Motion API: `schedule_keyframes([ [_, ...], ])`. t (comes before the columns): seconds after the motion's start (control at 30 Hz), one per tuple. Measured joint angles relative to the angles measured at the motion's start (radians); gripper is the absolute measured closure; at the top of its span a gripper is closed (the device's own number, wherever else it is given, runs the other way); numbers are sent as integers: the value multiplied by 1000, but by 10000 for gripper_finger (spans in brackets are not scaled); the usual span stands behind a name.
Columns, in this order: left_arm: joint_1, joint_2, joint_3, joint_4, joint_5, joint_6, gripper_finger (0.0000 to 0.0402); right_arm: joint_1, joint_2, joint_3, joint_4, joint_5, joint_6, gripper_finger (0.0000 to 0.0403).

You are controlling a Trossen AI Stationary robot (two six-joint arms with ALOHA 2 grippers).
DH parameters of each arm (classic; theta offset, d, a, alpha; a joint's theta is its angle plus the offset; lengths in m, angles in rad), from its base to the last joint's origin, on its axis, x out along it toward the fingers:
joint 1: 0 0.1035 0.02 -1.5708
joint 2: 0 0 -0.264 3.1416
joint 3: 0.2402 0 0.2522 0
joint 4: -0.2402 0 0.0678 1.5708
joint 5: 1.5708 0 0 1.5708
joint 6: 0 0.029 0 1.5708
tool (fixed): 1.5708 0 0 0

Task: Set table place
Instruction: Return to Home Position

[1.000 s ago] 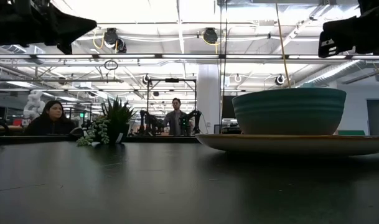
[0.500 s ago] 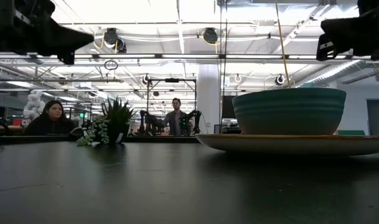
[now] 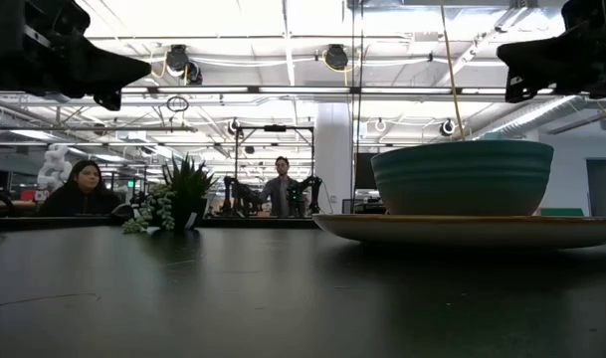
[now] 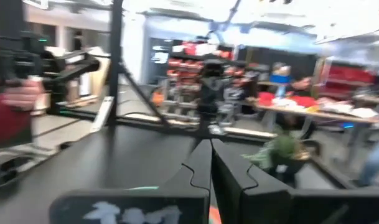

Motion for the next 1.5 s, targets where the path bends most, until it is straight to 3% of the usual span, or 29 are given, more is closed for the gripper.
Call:
schedule_keyframes([
  [0.23, 10, 1, 0, -2, 121, -6, 394, 1, 0, -1, -22, -146, 37, 403],
  [1.5, 10, 1, -1, 2, 114, -8, 394, 1, 1, -2, -61, -146, 84, 403],
])
